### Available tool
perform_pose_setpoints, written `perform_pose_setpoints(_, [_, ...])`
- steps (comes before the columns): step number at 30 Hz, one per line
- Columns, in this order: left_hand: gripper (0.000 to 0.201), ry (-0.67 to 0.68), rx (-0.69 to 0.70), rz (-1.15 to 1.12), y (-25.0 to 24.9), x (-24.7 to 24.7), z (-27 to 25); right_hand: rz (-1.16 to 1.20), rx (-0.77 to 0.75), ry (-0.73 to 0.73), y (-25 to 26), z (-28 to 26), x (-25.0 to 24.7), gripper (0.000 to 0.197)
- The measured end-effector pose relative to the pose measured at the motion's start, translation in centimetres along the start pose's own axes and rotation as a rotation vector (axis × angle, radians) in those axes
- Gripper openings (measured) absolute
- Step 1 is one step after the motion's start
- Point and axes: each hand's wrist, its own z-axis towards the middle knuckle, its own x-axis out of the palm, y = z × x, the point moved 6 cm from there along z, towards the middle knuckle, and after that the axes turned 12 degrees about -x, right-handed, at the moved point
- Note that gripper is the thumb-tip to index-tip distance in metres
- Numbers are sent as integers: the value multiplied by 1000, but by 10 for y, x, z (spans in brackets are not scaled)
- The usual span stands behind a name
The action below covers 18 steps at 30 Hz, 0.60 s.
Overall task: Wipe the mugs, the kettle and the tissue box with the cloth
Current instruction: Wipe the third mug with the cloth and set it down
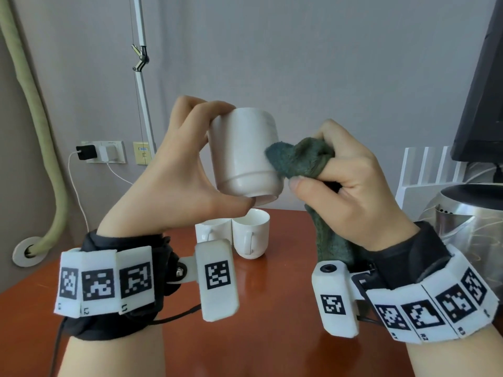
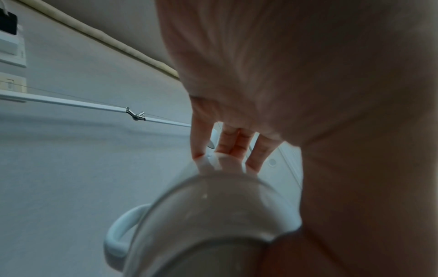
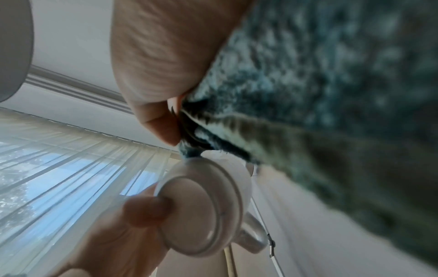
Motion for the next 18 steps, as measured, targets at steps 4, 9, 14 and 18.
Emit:
perform_pose_setpoints(4, [96,80,1,47,-4,16,1,-40,-17,29,6,4,7,41])
perform_pose_setpoints(9, [94,150,71,105,-13,30,1,-108,127,-56,-15,1,-10,41])
perform_pose_setpoints(14, [95,129,41,110,-8,26,3,-57,50,-16,-5,1,-7,39])
perform_pose_setpoints(18, [94,140,74,127,-11,30,2,-82,1,21,5,5,4,39])
